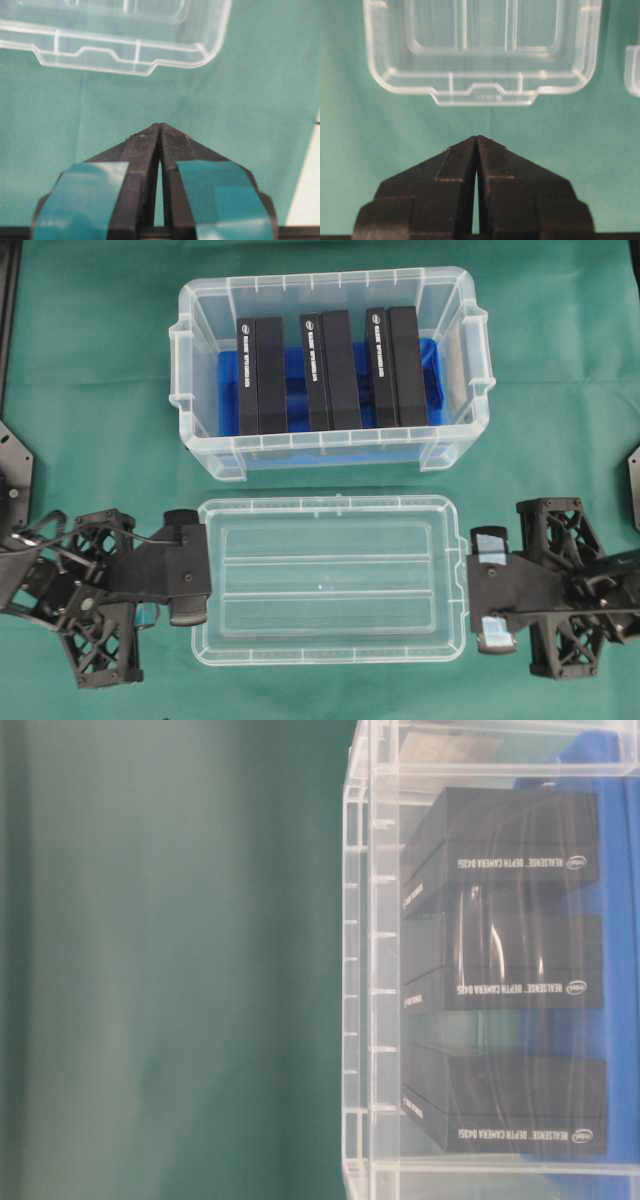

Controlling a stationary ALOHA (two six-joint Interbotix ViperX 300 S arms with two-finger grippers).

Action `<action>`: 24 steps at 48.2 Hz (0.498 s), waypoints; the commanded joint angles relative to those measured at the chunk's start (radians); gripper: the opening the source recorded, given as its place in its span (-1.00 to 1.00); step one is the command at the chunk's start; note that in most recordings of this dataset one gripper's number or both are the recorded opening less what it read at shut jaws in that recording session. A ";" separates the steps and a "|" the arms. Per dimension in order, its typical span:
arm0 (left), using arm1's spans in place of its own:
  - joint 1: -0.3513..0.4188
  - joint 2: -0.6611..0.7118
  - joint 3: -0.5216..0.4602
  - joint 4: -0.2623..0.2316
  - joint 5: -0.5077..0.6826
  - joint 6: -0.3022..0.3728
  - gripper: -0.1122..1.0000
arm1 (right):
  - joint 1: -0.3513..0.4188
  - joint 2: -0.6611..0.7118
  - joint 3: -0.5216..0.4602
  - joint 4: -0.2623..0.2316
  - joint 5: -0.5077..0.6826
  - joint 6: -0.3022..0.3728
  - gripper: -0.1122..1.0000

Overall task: Clamp the lid of the box with both arms, then lift and open it.
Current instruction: 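Open both grippers and withdraw them sideways from the lid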

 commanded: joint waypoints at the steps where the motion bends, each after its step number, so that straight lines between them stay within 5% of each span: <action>1: -0.005 -0.034 -0.069 0.014 0.044 0.002 -0.77 | 0.009 -0.031 -0.066 -0.006 0.035 0.000 -0.79; 8: -0.005 -0.037 -0.141 0.041 0.114 0.002 -0.77 | 0.011 -0.046 -0.123 -0.006 0.098 -0.002 -0.79; 19: -0.015 -0.040 -0.172 0.149 0.129 -0.003 -0.77 | 0.011 -0.052 -0.135 -0.015 0.114 -0.014 -0.79; 24: -0.011 -0.051 -0.170 0.179 0.127 -0.002 -0.77 | 0.009 -0.063 -0.140 -0.057 0.106 -0.017 -0.79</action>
